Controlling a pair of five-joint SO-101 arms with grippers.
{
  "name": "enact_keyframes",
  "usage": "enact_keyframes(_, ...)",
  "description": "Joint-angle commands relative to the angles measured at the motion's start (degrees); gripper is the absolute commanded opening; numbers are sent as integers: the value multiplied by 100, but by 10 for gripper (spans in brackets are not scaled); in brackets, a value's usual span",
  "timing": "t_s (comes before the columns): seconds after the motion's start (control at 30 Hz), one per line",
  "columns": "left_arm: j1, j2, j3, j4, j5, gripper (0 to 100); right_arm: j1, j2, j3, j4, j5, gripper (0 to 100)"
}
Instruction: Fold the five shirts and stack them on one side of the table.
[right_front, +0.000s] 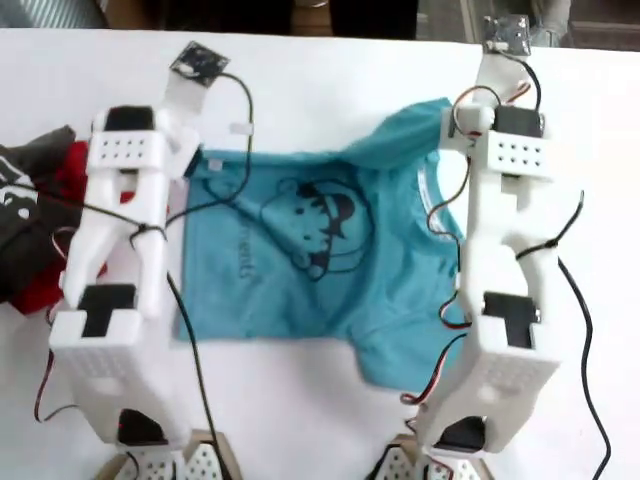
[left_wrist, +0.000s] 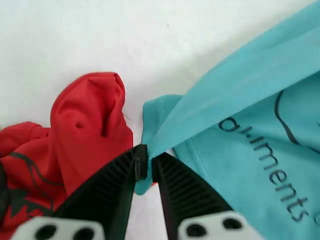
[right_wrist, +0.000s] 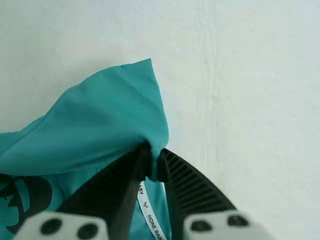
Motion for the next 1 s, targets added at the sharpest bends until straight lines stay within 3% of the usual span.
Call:
enact_keyframes(0.0, 70, -308, -576, 545, -299, 24, 119, -611, -343, 163, 273, 20)
enact_keyframes(0.23, 53, -343, -760, 431, -369, 24, 251, -708, -378, 180, 281, 20)
enact_keyframes(0.43, 53, -387, -1420, 870, -404, 24, 541, -971, -334, 224, 281, 20)
enact_keyframes(0.7, 26, -396, -971, 1213, -809, 24, 505, -1033, -343, 954, 334, 20)
enact_keyframes(0.97, 132, -431, -1165, 2374, -932, 24, 549, -1121, -343, 2009, 659, 20)
